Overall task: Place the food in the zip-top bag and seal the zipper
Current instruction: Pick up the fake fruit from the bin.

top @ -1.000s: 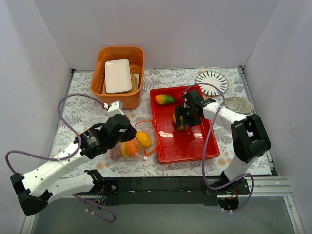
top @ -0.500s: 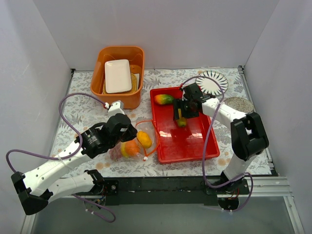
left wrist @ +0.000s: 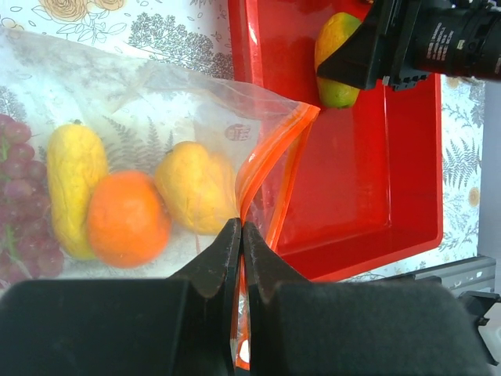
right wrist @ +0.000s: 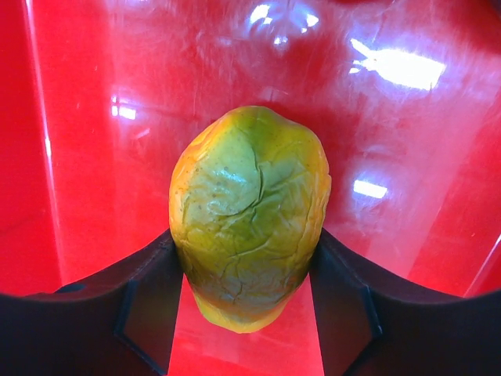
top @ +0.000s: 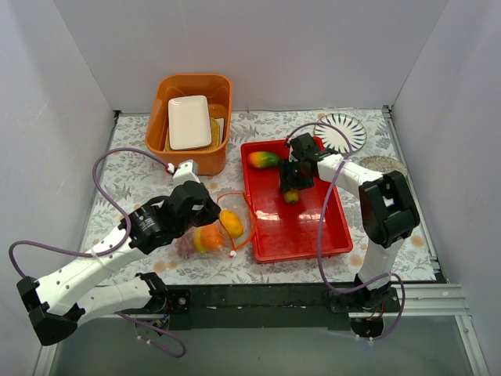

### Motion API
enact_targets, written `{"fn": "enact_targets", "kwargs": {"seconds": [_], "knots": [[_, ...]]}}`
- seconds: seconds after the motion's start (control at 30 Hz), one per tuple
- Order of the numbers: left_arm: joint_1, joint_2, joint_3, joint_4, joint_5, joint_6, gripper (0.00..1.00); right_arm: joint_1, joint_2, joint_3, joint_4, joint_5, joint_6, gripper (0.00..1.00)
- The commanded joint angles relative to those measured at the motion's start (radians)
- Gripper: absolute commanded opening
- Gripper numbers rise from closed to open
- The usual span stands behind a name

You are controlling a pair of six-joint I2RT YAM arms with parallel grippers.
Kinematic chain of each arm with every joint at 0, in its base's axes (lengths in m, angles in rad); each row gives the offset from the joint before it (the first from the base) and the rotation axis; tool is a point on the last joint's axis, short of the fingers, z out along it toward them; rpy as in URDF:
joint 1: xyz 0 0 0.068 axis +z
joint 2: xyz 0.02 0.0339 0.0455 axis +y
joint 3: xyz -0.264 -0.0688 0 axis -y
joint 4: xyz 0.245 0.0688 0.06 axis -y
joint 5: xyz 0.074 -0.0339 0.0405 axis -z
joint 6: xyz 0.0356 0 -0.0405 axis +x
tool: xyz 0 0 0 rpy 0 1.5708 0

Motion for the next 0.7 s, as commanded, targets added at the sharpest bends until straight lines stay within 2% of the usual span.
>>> {"fn": "enact_targets", "kwargs": {"seconds": [0.0,0.03,0.13,0.3,0.67], "knots": [[0.004,-0.009,0.033,0.021,0.005,0.011,0.0,-0.001,-0.084,-0.039,0.039,-0.037,0.017,0.39],[0.004,-0.012,0.033,0.035,0.006,0.011,0.0,-0.001,-0.116,-0.068,0.043,-0.043,0.022,0.36],[0.005,-0.003,0.038,0.035,0.01,0.011,0.0,-0.001,-0.185,-0.108,0.054,-0.072,0.04,0.34],[0.005,0.016,0.037,0.036,0.017,0.013,0.0,-0.002,-0.301,-0.195,0.088,-0.181,0.085,0.34],[0.005,0.034,0.043,0.048,0.036,0.013,0.0,0.002,-0.557,-0.335,0.103,-0.252,0.169,0.34]]}}
